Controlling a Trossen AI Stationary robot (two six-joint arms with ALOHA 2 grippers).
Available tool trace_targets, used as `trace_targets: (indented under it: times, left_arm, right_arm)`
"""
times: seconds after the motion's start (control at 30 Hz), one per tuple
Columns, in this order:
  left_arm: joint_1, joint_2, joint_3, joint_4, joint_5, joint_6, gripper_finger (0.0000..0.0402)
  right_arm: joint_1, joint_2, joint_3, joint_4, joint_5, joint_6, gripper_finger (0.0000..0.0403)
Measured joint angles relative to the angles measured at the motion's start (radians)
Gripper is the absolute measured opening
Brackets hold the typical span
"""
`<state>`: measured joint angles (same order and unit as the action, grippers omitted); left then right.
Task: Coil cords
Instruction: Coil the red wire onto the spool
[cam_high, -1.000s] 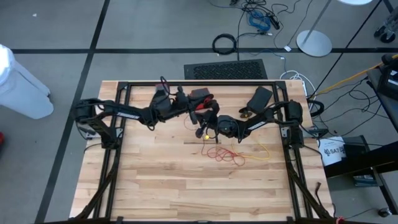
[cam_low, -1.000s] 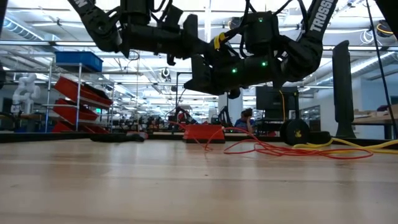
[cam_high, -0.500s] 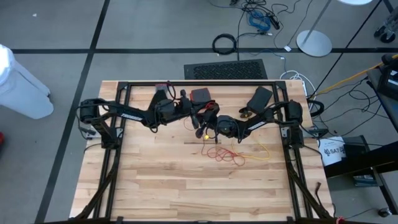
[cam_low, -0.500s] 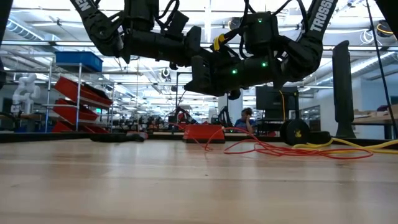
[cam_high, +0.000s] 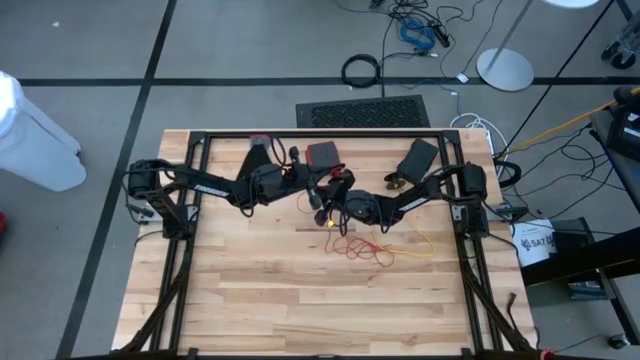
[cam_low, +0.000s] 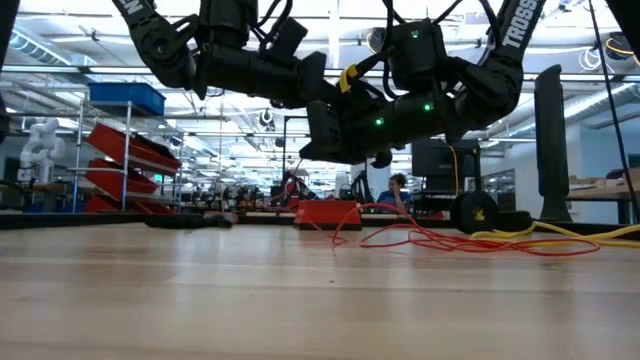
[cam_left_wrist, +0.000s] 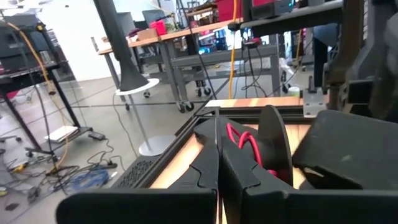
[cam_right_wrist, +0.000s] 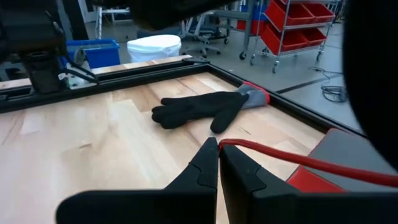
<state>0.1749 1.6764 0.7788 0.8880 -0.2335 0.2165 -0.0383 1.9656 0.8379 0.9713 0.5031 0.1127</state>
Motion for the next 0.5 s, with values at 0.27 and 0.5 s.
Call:
trace_targets:
  times: [0.27,0.5]
  left_arm:
    - [0.0,0.0,0.0,-0.046,-0.054,0.0,0.0]
    - [0.001,0.002,-0.001,-0.101,-0.123,0.002,0.0]
  right_arm:
    - [0.001,-0.008,-0.001,-0.049,0.019,0.018,0.0]
    - [0.005,-0.027,0.0,-0.084,0.051,0.03,0.0]
